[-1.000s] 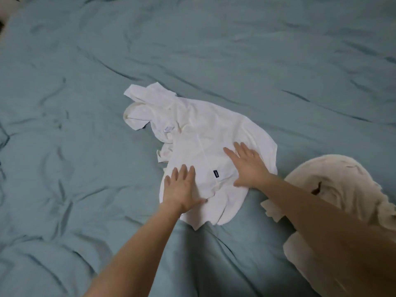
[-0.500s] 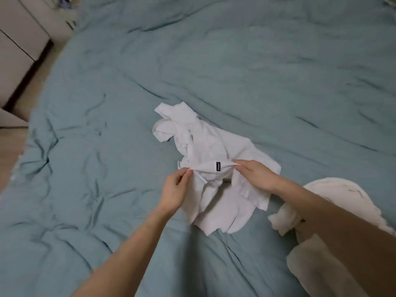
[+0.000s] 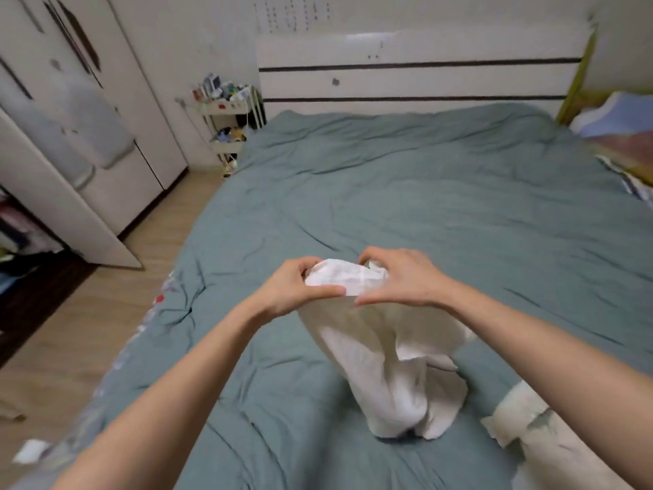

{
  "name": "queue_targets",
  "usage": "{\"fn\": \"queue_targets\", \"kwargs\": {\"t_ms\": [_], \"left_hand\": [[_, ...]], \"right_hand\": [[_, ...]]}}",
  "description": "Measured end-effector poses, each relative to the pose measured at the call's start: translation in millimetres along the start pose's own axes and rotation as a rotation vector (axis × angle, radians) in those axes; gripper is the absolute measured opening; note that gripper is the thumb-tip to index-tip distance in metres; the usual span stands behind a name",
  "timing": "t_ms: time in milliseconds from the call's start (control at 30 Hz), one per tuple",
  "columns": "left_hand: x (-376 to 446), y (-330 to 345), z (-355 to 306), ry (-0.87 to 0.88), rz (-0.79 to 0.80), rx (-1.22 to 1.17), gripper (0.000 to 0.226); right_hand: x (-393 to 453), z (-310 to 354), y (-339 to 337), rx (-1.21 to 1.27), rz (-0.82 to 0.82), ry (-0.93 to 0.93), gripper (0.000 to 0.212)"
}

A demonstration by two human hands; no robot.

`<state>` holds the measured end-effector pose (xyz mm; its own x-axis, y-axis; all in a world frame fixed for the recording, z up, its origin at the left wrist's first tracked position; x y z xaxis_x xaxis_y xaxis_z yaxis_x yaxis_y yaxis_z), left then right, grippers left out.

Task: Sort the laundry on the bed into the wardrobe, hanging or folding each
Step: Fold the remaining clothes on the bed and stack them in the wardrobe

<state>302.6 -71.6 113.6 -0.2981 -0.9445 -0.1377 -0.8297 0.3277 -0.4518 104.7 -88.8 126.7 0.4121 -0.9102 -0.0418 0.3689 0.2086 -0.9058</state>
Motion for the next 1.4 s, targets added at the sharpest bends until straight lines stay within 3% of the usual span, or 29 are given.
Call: {"fn": "queue_targets", "kwargs": {"t_ms": [133,267,400,567,667,767,800,867,967,1067,1200,1300,1367,1400], "left_hand": [[-23.3,-63.5,7.2,0.129,-0.021,0.515,0.014],[-43.8,-119.1,22.7,0.111,-0.149,0.716,0.034],[-56.6,-162.2,20.8,0.117,-0.259,0.663,0.04],[-59.4,-185.9,13.1,0.125,-0.266,0.707,0.026],[-51.8,-210.1,19.0,0.02,-0.468,0.696,0.012],[-47.0,-236.7,6.8,0.064,-0.664,0.484,0.012],[-46.3,-240.9,3.3,0.097,-0.656,0.472,0.013],[-46.0,-234.8,10.3,0.149,-0.431,0.553,0.031],[-57.3,-204.4,62.2,0.017,0.071,0.64,0.055],[-65.0,-180.3,121.7,-0.188,0.307,0.767,0.052],[-58.0,-142.3,137.4,-0.331,0.529,0.896,0.03],[-43.5,-108.3,148.9,-0.495,0.718,0.793,0.041],[-33.8,-91.4,156.9,-0.639,0.884,0.932,0.058],[-22.4,-89.4,157.9,-0.664,0.893,1.051,0.06]], "right_hand": [[17.0,52.4,-22.9,-0.19,-0.178,-0.026,0.008],[25.8,92.1,-37.9,-0.255,-0.174,0.035,0.033],[22.9,115.5,-65.5,-0.19,-0.348,0.187,0.029],[11.5,131.0,-101.9,-0.109,-0.615,0.379,0.012],[6.6,133.2,-112.4,-0.112,-0.724,0.428,0.014],[14.0,131.2,-119.4,-0.136,-0.793,0.474,0.019],[18.4,126.8,-120.2,-0.118,-0.794,0.492,0.019],[25.9,113.4,-117.1,-0.088,-0.71,0.493,0.016],[22.2,76.7,-82.2,-0.19,-0.184,0.474,0.033],[-2.8,38.7,-35.3,-0.174,0.25,0.469,0.034],[-0.1,20.2,16.8,-0.075,0.493,0.437,0.017],[15.3,19.2,52.5,0.086,0.647,0.463,0.008],[27.4,11.1,72.1,0.117,0.764,0.53,0.009],[37.9,5.4,76.9,0.08,0.794,0.552,0.009]]}}
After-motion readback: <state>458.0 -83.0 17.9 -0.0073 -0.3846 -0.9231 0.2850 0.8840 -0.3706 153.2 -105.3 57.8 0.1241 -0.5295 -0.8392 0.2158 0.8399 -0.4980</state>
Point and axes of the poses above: each hand's wrist, its own x-axis towards the middle knuckle, its own y-axis out of the palm, z = x × y, the point moved 4 cm from there along x, towards the middle knuckle
